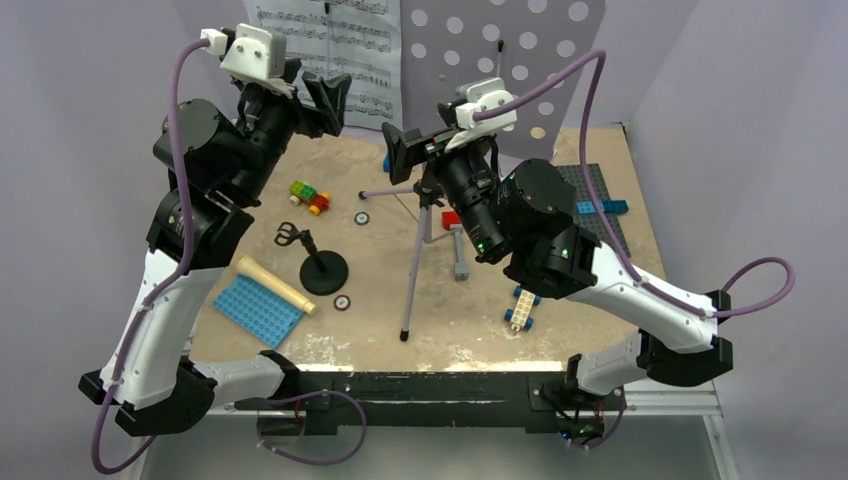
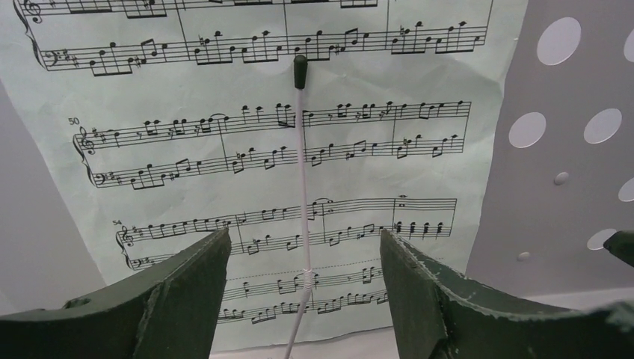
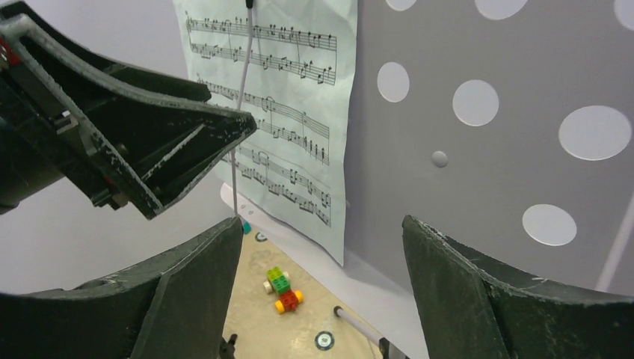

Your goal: Pack up the instrument practice props

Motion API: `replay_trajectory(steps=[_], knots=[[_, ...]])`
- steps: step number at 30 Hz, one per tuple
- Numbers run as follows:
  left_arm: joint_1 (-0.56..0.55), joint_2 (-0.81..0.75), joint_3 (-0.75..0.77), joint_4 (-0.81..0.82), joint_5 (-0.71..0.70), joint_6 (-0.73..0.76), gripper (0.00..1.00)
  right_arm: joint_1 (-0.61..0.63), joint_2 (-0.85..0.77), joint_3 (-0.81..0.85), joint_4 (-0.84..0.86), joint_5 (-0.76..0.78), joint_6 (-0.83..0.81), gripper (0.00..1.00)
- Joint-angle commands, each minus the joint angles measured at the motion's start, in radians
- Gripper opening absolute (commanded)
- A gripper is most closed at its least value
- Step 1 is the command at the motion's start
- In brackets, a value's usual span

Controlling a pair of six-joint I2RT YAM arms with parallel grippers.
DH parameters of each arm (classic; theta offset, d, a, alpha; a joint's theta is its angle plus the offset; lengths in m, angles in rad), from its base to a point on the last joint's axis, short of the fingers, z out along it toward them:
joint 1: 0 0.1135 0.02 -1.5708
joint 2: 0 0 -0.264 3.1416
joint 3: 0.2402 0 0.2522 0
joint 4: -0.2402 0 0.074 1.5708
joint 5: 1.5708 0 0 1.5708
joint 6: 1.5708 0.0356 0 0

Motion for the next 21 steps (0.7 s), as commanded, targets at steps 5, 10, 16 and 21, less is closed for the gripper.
replay_trajectory(steps=[5,10,16,21], knots=[[0.051,0.007,0.016,0.055,0.086,-0.029,0.67,-0.015,-0.007,0.013,-0.026,-0.031,0.037,0.83],[0.054,0.014,-0.010,0.109,0.088,-0.012,0.65,-0.029,-0.009,0.001,-0.026,-0.042,0.046,0.83],[0.060,0.044,-0.002,0.125,0.086,0.034,0.60,-0.048,-0.002,0.001,-0.026,-0.051,0.051,0.83],[0.066,0.067,-0.001,0.140,0.082,0.050,0.52,-0.053,0.001,-0.004,-0.019,-0.058,0.048,0.83]])
